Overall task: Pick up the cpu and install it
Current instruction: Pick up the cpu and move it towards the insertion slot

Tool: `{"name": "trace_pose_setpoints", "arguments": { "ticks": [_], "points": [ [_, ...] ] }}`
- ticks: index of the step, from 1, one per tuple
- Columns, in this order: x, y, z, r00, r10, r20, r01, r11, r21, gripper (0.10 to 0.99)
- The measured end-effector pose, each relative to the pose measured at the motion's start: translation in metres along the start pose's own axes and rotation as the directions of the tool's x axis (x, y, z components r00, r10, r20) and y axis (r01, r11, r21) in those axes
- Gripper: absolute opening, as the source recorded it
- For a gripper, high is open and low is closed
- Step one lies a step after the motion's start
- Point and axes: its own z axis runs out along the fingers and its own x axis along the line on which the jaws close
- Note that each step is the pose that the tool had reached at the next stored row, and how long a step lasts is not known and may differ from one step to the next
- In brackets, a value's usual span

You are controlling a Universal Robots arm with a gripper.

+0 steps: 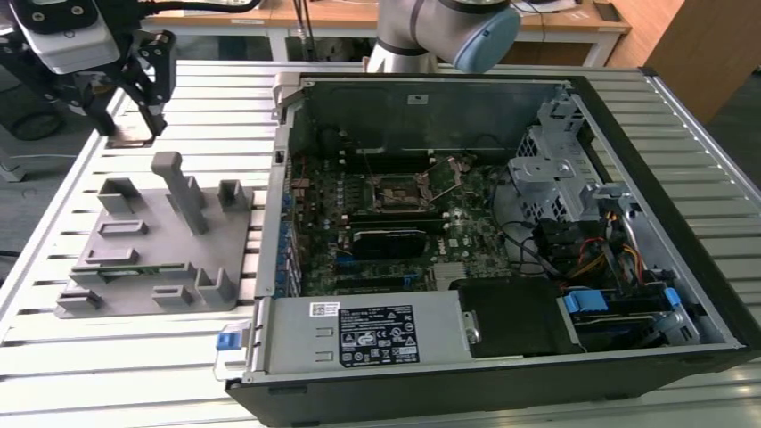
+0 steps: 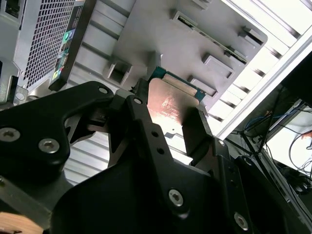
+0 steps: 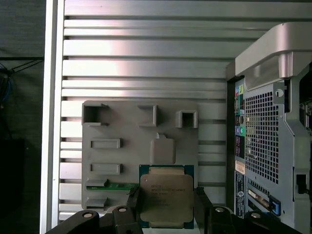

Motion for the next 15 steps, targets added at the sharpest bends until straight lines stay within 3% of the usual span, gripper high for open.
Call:
{"name": "trace_pose_setpoints", "arguments": {
  "ticks": [15],
  "points": [
    [-0.0138, 0.0002, -0.0002, 1.0, 0.0, -0.0001, 0.0, 1.0, 0.0, 0.525]
  ]
}}
